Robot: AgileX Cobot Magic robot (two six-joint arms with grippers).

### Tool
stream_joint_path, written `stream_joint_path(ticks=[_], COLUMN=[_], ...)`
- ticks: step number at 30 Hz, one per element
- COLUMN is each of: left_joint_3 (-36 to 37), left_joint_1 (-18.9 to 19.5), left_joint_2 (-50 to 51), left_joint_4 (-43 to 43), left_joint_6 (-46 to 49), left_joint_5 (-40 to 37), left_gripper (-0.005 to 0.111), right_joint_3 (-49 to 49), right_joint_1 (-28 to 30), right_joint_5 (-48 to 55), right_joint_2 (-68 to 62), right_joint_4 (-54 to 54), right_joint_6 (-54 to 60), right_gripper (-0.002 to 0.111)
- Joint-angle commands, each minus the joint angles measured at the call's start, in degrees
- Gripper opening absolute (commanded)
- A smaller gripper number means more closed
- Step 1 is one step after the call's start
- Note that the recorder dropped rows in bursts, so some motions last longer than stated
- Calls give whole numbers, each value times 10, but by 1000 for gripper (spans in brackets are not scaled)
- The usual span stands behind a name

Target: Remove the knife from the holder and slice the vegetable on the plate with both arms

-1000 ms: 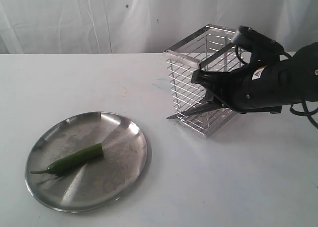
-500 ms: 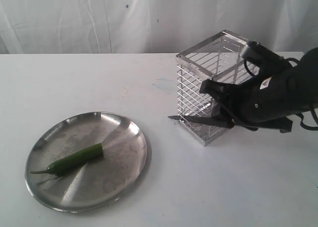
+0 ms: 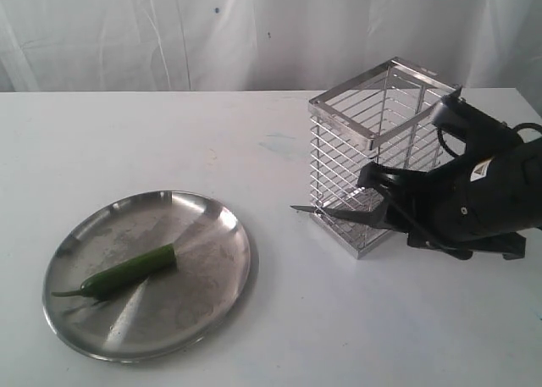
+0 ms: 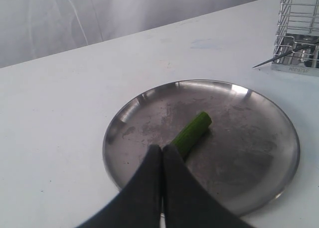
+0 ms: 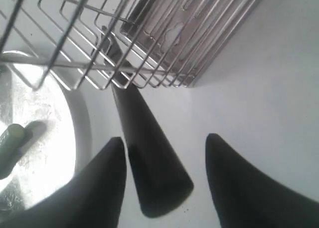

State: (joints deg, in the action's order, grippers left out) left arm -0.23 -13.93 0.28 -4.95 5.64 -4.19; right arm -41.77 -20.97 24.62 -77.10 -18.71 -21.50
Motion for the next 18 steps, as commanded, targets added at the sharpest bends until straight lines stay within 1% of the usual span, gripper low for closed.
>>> stream_joint_path(ticks=[1,9,18], left_joint_3=[2,2,2], left_joint_1=[-2,-2,-2], left_joint_2=[-3,-3,-3], left_joint_4=[-1,-1,-1], left_joint_6=[-3,-3,-3], left_joint_5=[-1,-1,-1], left_gripper=[0,0,0], right_joint_3=[28,40,40], right_joint_1=[5,5,5], right_joint_5=[-16,-63,-80], right_joint_2=[33,50,41], right_joint_4=[2,2,1], right_joint_6=[-29,-30,-30], right_gripper=[47,47,47])
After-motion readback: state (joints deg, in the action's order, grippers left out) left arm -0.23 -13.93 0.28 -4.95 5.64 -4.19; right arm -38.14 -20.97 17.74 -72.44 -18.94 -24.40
